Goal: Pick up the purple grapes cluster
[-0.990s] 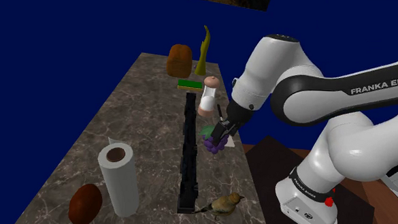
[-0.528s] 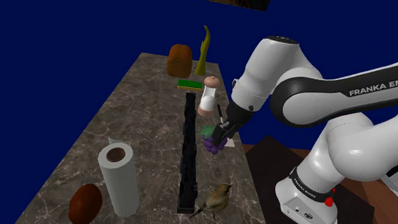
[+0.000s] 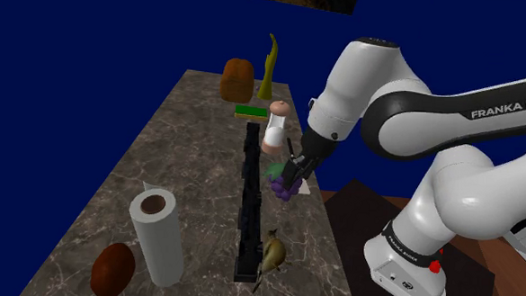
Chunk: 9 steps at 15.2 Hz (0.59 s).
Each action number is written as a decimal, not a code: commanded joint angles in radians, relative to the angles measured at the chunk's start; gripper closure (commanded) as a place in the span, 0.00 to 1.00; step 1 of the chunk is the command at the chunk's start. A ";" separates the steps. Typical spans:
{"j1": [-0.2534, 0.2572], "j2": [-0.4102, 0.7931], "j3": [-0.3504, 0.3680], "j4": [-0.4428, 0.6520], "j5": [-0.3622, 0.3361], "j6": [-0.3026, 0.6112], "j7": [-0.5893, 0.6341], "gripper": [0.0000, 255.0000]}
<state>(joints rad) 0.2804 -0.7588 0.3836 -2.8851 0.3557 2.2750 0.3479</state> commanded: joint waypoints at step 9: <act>-0.014 -0.075 -0.038 0.097 -0.040 -0.170 0.009 1.00</act>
<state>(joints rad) 0.2682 -0.8262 0.3508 -2.7984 0.3200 2.1224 0.3576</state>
